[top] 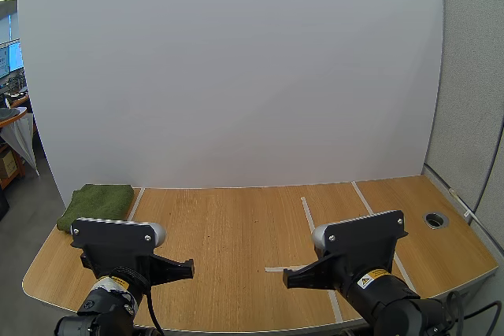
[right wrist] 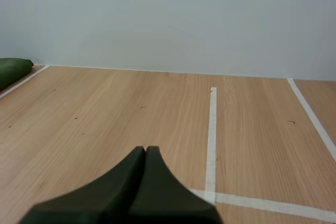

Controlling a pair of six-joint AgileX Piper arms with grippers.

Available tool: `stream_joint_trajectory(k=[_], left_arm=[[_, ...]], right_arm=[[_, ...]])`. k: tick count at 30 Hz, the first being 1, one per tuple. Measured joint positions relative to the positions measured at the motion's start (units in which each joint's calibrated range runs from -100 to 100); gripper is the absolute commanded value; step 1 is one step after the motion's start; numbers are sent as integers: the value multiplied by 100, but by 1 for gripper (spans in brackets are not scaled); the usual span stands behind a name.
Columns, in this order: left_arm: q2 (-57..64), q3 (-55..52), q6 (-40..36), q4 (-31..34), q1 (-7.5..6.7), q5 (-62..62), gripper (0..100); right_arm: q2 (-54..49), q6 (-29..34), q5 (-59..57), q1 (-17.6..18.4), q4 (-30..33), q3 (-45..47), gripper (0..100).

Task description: Fold the towel

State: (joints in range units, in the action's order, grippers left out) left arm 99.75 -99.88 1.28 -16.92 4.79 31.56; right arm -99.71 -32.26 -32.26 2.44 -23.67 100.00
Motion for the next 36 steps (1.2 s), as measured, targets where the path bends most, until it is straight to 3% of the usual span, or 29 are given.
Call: stream_joint_trajectory(k=[5,10,36], left_arm=[[0,0,-127,0,39,28,0],[0,0,-211,0,48,36,0],[0,0,-197,0,-26,110,0]], right_arm=[[0,498,0,-14,533,0,0],[0,681,-17,-119,655,0,0],[0,746,-67,-128,735,0,0]])
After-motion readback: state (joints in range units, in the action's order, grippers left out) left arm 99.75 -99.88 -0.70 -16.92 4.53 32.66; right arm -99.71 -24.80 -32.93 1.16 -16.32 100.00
